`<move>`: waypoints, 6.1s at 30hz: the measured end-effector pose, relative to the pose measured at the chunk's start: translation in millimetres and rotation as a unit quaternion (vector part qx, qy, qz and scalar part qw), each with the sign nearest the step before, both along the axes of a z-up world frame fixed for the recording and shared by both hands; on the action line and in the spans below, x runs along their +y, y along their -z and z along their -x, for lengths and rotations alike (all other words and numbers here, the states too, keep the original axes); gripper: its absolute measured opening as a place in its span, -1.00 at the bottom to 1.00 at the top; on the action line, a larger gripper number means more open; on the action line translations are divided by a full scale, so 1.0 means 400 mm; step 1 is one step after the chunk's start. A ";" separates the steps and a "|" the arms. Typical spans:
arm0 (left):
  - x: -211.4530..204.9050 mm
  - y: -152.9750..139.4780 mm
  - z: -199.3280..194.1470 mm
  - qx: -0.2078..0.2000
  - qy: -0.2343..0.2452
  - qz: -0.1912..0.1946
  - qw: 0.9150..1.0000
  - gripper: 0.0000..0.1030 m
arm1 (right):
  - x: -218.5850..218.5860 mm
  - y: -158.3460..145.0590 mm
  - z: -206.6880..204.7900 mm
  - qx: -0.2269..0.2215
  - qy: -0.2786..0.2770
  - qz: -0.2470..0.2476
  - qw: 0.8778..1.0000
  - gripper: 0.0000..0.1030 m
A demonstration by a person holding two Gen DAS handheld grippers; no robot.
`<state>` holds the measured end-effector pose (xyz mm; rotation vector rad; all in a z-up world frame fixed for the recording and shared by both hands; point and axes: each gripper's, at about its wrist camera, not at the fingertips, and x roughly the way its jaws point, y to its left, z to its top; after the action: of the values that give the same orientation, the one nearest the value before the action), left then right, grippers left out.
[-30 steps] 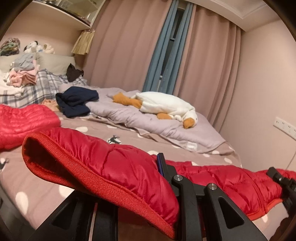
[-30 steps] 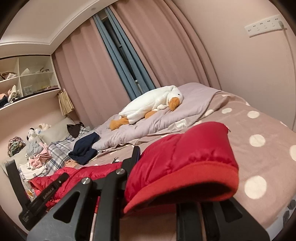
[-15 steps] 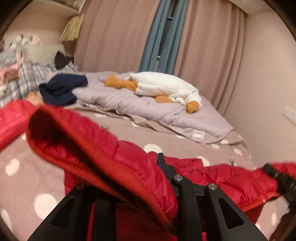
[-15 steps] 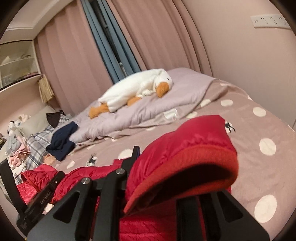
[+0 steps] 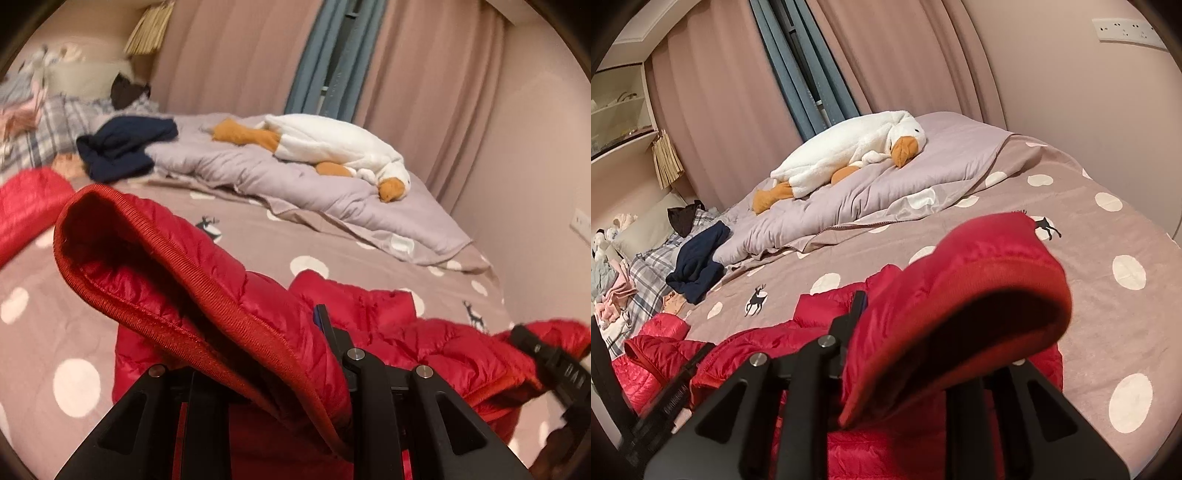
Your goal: Fold large clothes
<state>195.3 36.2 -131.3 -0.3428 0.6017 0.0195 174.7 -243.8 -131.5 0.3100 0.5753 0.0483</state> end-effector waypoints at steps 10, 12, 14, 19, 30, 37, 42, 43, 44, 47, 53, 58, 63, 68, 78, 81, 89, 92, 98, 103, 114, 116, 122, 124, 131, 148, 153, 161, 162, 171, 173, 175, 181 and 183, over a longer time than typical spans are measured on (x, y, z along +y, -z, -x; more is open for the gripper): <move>-0.012 0.029 -0.016 0.015 -0.024 0.037 0.999 -0.50 | -0.007 0.005 0.000 0.010 -0.007 -0.010 1.000 -0.30; -0.019 0.026 -0.007 0.012 -0.025 0.025 0.999 -0.50 | -0.005 0.004 0.002 0.007 -0.008 -0.004 1.000 -0.30; -0.025 0.024 -0.002 0.010 -0.026 0.015 0.999 -0.50 | -0.005 0.006 0.002 0.010 -0.009 -0.002 1.000 -0.30; -0.020 0.026 -0.011 0.026 -0.010 0.020 0.999 -0.50 | -0.016 0.013 -0.005 0.018 -0.006 -0.018 1.000 -0.26; -0.031 0.025 0.009 0.036 0.003 -0.004 0.999 -0.50 | -0.022 0.018 -0.018 0.029 -0.005 -0.015 0.999 -0.17; -0.011 0.015 0.026 0.039 0.006 0.010 0.999 -0.50 | -0.023 0.012 0.016 0.018 -0.018 0.003 1.000 -0.11; -0.010 0.010 0.030 0.042 0.003 0.023 0.999 -0.43 | -0.058 0.015 0.022 0.022 0.000 -0.020 1.000 -0.03; -0.011 0.007 0.034 0.041 0.004 0.021 0.999 -0.29 | -0.063 0.016 0.025 0.020 0.001 -0.028 0.999 -0.02; -0.013 0.004 0.039 0.038 0.006 0.019 0.999 -0.06 | -0.068 0.015 0.027 0.020 0.003 -0.034 0.999 -0.02; -0.015 -0.007 0.059 0.014 0.011 0.022 1.000 0.09 | -0.061 0.011 0.031 0.024 0.010 -0.012 1.000 -0.02; -0.015 0.001 0.050 0.007 -0.007 0.017 1.000 0.09 | -0.051 0.025 0.034 0.029 0.000 0.023 0.999 -0.02; -0.017 0.001 0.048 0.002 -0.009 0.012 1.000 0.09 | -0.072 0.029 0.031 0.032 0.001 0.006 0.999 -0.02; -0.011 0.002 0.054 0.004 -0.016 0.011 1.000 0.09 | -0.068 0.031 0.032 0.034 0.004 0.007 0.999 -0.02; -0.010 0.002 0.056 0.007 -0.016 0.010 1.000 0.09 | -0.057 0.024 0.041 0.029 0.005 0.013 0.999 -0.02; -0.001 -0.005 0.058 0.021 -0.012 0.023 0.999 0.09 | -0.069 0.020 0.048 0.029 0.018 -0.007 0.999 0.14; 0.001 -0.015 0.068 0.024 -0.008 0.032 0.999 0.24 | -0.070 0.017 0.057 0.029 0.022 -0.010 0.999 0.26; 0.005 -0.065 0.124 -0.041 0.000 0.043 0.998 0.45 | -0.087 -0.008 0.090 0.004 0.020 -0.023 1.000 0.47; 0.004 -0.057 0.108 -0.028 -0.007 0.039 0.999 0.45 | -0.091 -0.008 0.094 0.002 0.021 -0.026 0.999 0.50; 0.014 -0.048 0.097 -0.012 0.001 0.043 0.999 0.47 | -0.088 -0.006 0.090 0.006 0.027 -0.018 0.999 0.50; 0.019 -0.041 0.098 -0.018 -0.013 0.039 0.999 0.56 | -0.081 0.001 0.081 0.007 0.019 -0.016 1.000 0.50; 0.023 -0.029 0.060 -0.018 -0.025 0.014 0.999 0.56 | -0.044 0.037 0.021 0.016 -0.004 0.008 1.000 0.51; 0.012 -0.030 0.060 -0.024 -0.029 -0.006 0.999 0.56 | -0.039 0.043 0.014 0.021 -0.011 0.009 1.000 0.51; 0.013 0.004 0.022 -0.011 -0.048 -0.047 0.998 0.56 | -0.026 0.037 0.010 -0.002 -0.011 0.016 1.000 0.60; 0.027 0.040 -0.007 -0.013 -0.053 -0.036 0.998 0.56 | -0.026 0.051 -0.005 -0.010 -0.009 0.024 1.000 0.79; -0.016 0.215 -0.122 0.018 -0.071 -0.118 0.990 0.67 | -0.059 0.268 -0.148 0.035 0.014 0.062 0.997 1.00; 0.006 0.214 -0.115 0.013 -0.061 -0.083 0.995 0.85 | -0.054 0.263 -0.150 0.032 0.023 0.071 0.997 1.00; 0.004 0.217 -0.118 0.013 -0.060 -0.078 0.995 0.86 | -0.054 0.263 -0.150 0.031 0.023 0.072 0.997 1.00; 0.004 0.216 -0.118 0.014 -0.060 -0.078 0.995 0.87 | -0.049 0.263 -0.151 0.031 0.023 0.072 0.997 1.00; 0.005 0.217 -0.118 0.014 -0.060 -0.076 0.995 0.88 | -0.049 0.263 -0.152 0.032 0.024 0.073 0.997 1.00; 0.015 0.225 -0.127 0.020 -0.060 -0.052 0.997 0.92 | -0.059 0.267 -0.162 0.033 0.031 0.088 0.995 1.00; 0.016 0.224 -0.126 0.020 -0.060 -0.052 0.997 0.93 | -0.059 0.267 -0.159 0.033 0.031 0.087 0.995 1.00; 0.015 0.224 -0.126 0.020 -0.060 -0.052 0.997 0.93 | -0.061 0.265 -0.162 0.032 0.031 0.087 0.995 1.00; 0.016 0.224 -0.126 0.020 -0.060 -0.052 0.997 0.93 | -0.060 0.266 -0.161 0.033 0.031 0.087 0.995 1.00; 0.015 0.224 -0.125 0.020 -0.060 -0.052 0.997 0.93 | -0.059 0.266 -0.161 0.033 0.031 0.088 0.995 1.00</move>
<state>245.4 42.3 -220.8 -0.2785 0.6176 0.1727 238.9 -267.3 -237.8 0.1589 0.6310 -0.0720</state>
